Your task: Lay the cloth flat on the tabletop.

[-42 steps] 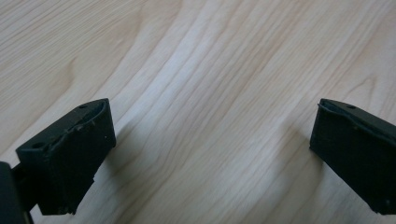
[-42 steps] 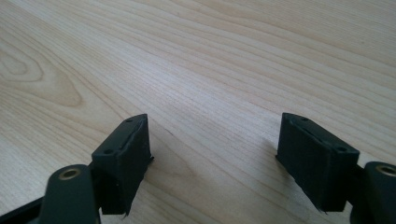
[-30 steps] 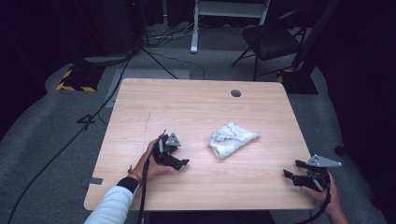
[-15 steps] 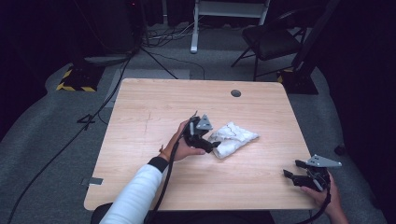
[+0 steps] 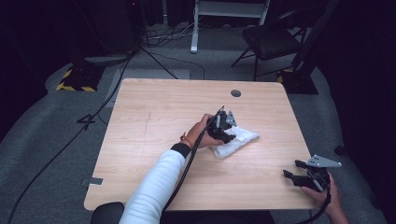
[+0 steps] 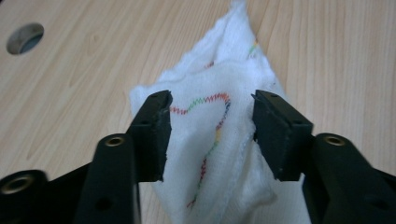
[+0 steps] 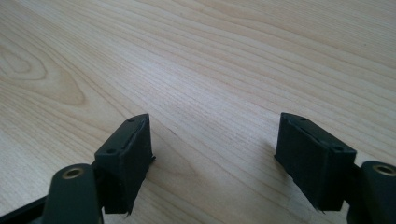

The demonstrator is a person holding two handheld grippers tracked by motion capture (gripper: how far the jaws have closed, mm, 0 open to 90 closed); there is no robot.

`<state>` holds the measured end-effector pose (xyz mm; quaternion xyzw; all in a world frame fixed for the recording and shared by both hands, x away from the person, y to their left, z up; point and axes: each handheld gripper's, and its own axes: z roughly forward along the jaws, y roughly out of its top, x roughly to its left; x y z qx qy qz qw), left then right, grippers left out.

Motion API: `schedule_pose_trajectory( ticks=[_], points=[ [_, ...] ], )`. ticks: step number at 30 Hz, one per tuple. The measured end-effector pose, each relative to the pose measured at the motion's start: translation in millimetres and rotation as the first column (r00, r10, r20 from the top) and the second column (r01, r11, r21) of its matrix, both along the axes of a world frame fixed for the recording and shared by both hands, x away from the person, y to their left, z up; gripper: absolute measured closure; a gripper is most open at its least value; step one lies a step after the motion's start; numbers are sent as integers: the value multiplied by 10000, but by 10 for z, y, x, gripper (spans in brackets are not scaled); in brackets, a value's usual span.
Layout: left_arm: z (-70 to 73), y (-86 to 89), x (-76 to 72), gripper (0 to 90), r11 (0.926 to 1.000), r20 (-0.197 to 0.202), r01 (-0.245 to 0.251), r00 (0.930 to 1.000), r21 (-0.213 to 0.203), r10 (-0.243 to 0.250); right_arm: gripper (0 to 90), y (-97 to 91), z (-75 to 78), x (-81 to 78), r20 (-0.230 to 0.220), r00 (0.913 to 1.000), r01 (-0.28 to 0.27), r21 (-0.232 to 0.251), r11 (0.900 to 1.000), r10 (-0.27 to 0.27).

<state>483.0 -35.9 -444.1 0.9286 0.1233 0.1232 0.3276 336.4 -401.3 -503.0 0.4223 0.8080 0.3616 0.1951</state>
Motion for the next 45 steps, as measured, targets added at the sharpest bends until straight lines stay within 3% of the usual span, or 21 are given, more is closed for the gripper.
schedule_pose_trajectory(
  ticks=[2,3,5,7,13,17,19,22,23,27,30,34,36,37,40,43,45],
  points=[
    [-13,73,19,650,9999,-57,53,10000,-85,-53,272,0,0,0,-2,10000,1,0,10000,-1],
    [-9,157,31,755,9998,133,-181,9997,31,181,272,0,0,0,-3,10000,5,2,10000,-5],
    [-8,209,39,795,9994,163,-335,9993,-54,336,271,-1,0,2,-9,10000,8,14,10000,-8],
    [6,336,46,854,9979,0,-446,9990,-467,447,270,-2,-1,3,-19,10000,9,21,10000,-9],
    [15,691,17,877,9942,186,-983,9949,-430,992,269,-5,-1,8,-48,10000,-15,48,10000,15],
    [2,946,-27,881,9876,35,-1443,9894,-621,1448,269,-2,-1,14,-46,10000,9,69,10000,-8],
    [-7,1090,-81,882,9846,-137,-1556,9878,-800,1550,269,-2,2,17,-77,10000,7,63,10000,-7],
    [-74,1374,-242,883,9839,-222,-1704,9853,-529,1695,272,-1,6,24,-115,9999,-11,42,10000,11],
    [-74,1374,-242,883,9839,-222,-1704,9853,-529,1695,272,-1,6,24,-115,9999,-11,42,10000,11],
    [-116,1654,-408,882,9797,-448,-1900,9813,-632,1874,290,14,21,51,-152,9999,37,-82,10000,-38],
    [-126,1830,-521,879,9711,-673,-2219,9740,-883,2165,303,78,56,94,-93,10000,-5,-71,10000,4],
    [-173,1953,-648,827,9647,-395,-2552,9667,-645,2530,310,293,183,177,198,9979,-615,-449,9971,624],
    [-182,1991,-686,721,9573,-388,-2807,9596,-694,2785,313,499,322,250,459,9923,-1126,-573,9920,1152],
    [-182,2004,-699,721,9522,-417,-2974,9546,-694,2951,313,499,322,250,459,9923,-1126,-573,9920,1152],
    [-194,2030,-709,622,9434,-349,-3240,9460,-713,3223,325,774,476,342,817,9823,-1629,-740,9839,1688],
    [-239,2041,-684,585,9359,-675,-3424,9389,-827,3375,354,1129,628,448,1252,9615,-2395,-532,9694,2445],
    [-282,2032,-665,581,9404,-812,-3335,9412,-663,3280,370,1416,690,508,1430,9435,-2937,-560,9542,2988]
  ],
)
